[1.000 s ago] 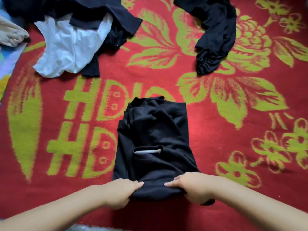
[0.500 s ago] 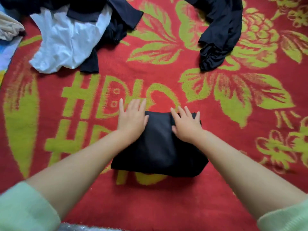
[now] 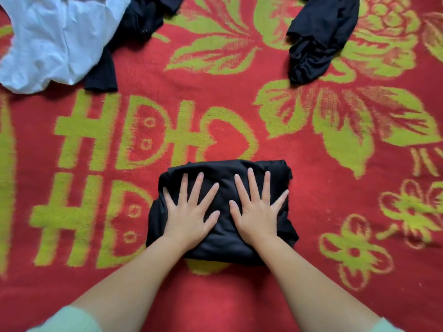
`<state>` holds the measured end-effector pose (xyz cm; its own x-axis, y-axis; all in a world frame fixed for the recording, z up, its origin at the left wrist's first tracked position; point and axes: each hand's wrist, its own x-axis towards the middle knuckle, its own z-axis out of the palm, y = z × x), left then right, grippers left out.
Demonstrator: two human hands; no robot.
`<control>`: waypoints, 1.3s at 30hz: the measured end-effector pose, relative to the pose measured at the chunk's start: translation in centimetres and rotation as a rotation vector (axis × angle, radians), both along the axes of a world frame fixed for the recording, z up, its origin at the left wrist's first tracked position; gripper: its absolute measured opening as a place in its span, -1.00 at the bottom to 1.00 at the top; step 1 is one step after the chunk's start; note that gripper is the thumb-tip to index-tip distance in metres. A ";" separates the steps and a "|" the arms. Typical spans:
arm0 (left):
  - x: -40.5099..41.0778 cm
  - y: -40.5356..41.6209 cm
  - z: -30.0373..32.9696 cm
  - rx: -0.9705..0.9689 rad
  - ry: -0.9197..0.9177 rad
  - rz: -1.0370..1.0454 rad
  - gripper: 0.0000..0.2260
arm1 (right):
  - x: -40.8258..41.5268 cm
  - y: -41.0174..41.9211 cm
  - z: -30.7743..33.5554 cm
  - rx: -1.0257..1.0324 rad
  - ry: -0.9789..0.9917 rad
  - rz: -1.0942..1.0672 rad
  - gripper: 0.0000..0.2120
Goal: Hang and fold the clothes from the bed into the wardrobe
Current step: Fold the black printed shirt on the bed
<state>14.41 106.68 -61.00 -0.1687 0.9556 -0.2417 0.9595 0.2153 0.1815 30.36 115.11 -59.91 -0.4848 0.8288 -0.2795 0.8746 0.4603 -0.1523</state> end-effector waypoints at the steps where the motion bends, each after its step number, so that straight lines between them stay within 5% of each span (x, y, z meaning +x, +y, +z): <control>1: 0.0 0.1 0.2 -0.009 -0.003 -0.016 -0.41 | 0.0 -0.1 0.2 -0.015 -0.011 0.002 -0.43; 5: -1.3 -2.1 2.0 -0.047 -0.045 -0.167 -0.28 | 0.8 -0.3 2.4 -0.091 -0.045 0.052 -0.36; 9: -3.1 -6.1 2.8 -0.088 0.037 -0.411 0.00 | 3.4 -3.4 4.2 -0.159 -0.066 0.310 -0.07; 14: -1.7 -5.4 2.4 -0.076 0.090 -0.260 0.18 | 3.7 -4.8 3.3 -0.030 -0.234 0.365 0.21; 20: -1.8 -4.0 2.3 -0.072 0.042 -0.204 -0.08 | 2.1 -7.5 2.6 -0.021 -0.211 0.136 0.04; 26: -3.8 -0.2 8.5 -0.260 0.015 -0.221 -0.33 | -0.1 -3.3 8.3 -0.199 -0.126 0.034 -0.36; 33: -6.1 -1.8 20.4 -0.183 0.137 -0.166 -0.26 | -2.9 -1.5 19.9 -0.060 -0.051 0.262 -0.41; 39: -8.3 -10.2 28.2 -0.102 0.223 0.096 -0.28 | -7.9 -4.1 26.8 0.057 0.010 0.594 -0.37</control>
<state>6.08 96.50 -32.83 -0.3175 0.9053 -0.2822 0.9476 0.3137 -0.0596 22.47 111.02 -33.09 -0.8722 0.4286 -0.2355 0.4637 0.8779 -0.1194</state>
